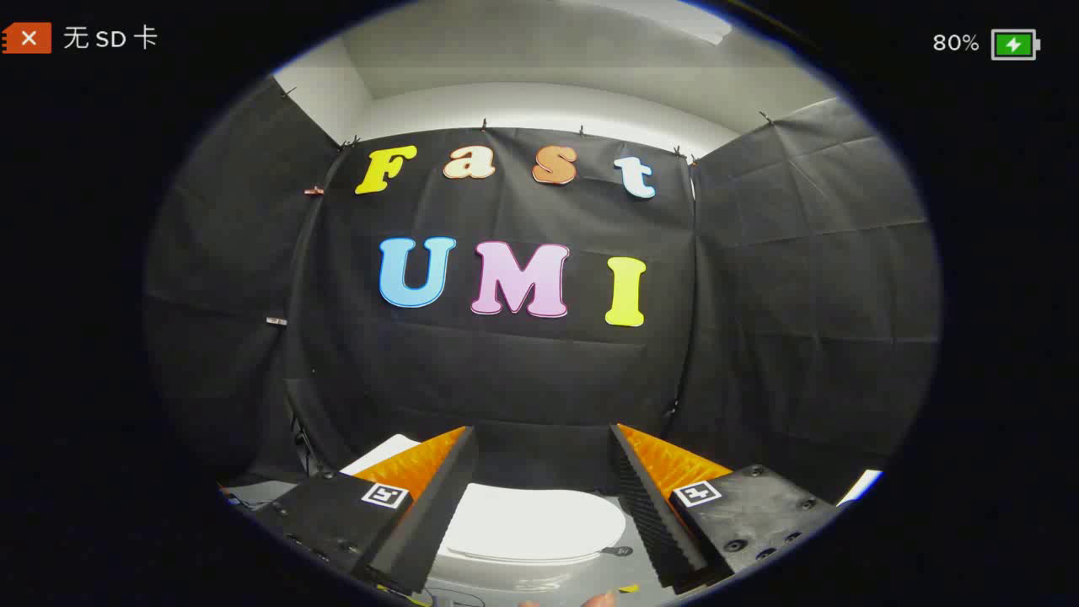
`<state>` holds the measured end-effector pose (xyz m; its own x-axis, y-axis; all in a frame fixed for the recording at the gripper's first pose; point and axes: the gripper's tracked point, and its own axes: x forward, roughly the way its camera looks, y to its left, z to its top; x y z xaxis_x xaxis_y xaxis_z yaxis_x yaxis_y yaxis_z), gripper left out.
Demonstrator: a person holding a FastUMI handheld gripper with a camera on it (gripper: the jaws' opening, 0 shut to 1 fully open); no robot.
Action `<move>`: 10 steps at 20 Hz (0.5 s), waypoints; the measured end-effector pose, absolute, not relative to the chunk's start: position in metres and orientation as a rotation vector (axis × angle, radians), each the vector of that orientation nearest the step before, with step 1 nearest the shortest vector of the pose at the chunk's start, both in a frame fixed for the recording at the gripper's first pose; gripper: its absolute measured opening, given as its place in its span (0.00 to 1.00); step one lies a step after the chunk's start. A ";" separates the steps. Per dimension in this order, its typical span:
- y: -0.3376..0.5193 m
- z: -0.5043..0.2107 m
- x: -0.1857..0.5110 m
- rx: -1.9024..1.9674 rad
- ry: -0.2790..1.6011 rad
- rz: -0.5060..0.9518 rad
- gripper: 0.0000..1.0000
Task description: Open the toilet lid.
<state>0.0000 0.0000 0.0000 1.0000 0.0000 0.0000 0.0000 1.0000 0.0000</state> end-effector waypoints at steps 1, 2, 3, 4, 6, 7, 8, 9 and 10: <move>-0.003 -0.008 0.004 -0.007 0.002 0.002 0.98; -0.007 -0.016 0.008 -0.003 0.004 0.007 0.98; -0.011 -0.021 0.015 0.009 0.004 0.015 0.98; -0.014 -0.028 0.025 0.023 0.006 0.028 0.98; -0.018 -0.045 0.041 0.046 -0.006 0.063 0.98; -0.023 -0.056 0.049 0.048 -0.011 0.072 0.98; -0.027 -0.066 0.056 0.045 -0.012 0.073 0.98; -0.035 -0.078 0.064 0.037 -0.009 0.069 0.98; -0.038 -0.088 0.070 0.027 -0.009 0.072 0.98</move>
